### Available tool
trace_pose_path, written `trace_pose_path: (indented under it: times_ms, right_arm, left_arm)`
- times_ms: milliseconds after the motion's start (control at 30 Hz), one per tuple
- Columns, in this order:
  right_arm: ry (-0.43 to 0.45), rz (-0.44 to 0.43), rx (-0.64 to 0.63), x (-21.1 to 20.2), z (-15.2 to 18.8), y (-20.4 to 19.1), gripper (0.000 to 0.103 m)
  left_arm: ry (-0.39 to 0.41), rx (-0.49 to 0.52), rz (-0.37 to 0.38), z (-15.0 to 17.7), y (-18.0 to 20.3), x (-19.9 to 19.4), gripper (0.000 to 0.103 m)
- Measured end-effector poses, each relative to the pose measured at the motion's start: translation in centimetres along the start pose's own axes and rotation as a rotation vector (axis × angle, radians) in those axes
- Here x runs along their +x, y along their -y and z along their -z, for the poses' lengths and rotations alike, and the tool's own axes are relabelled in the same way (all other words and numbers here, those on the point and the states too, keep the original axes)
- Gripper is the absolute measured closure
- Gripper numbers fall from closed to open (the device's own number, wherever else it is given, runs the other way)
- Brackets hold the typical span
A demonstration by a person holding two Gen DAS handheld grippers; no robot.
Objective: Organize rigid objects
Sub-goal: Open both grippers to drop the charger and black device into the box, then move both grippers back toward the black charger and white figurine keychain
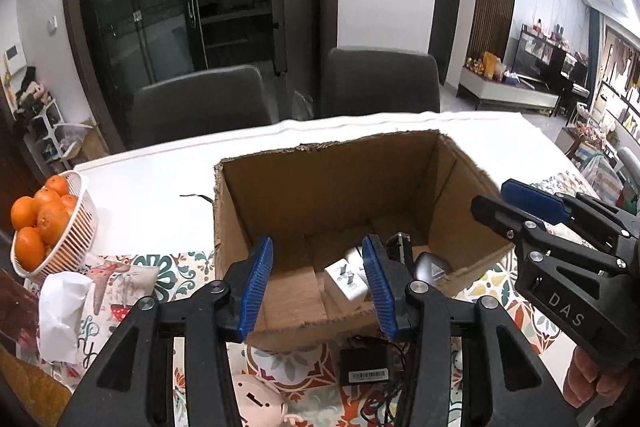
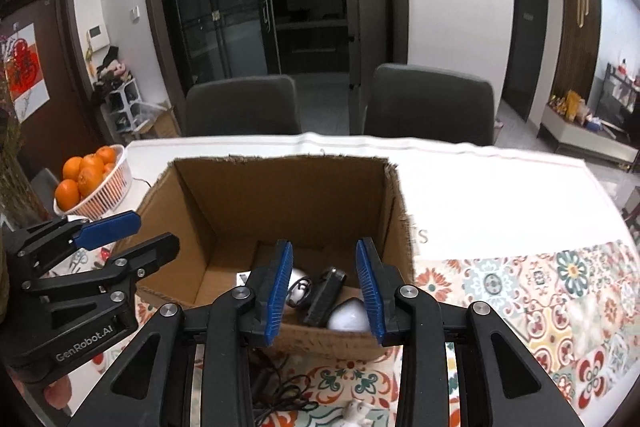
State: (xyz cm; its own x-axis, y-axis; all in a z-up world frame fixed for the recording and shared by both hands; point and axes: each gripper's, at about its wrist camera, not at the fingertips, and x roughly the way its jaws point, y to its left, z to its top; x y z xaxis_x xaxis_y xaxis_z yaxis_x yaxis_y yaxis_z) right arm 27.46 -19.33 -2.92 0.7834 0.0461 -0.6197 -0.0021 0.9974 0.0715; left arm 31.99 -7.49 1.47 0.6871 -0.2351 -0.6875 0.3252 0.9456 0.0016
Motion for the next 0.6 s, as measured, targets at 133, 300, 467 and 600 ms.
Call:
trace_pose_path:
  times_ms: [133,300,467,600]
  right_arm:
    - [0.043,0.017,-0.004,-1.8,0.4,-0.1,0.068]
    - [0.068,0.018,0.010,-3.7,1.2,0.0,0.068]
    - [0.080,0.021,0.026,-5.0,2.2,0.3,0.068]
    - [0.096,0.043,0.024,-6.1,3.2,0.2,0.067]
  left_arm:
    - [0.024,-0.002,0.003,0.6,0.3,-1.5,0.056]
    - [0.046,0.003,-0.003,1.5,0.8,-2.9,0.055]
    - [0.051,0.004,0.004,2.4,1.1,-3.7,0.054]
    - [0.051,0.001,0.007,3.1,1.4,-4.2,0.051]
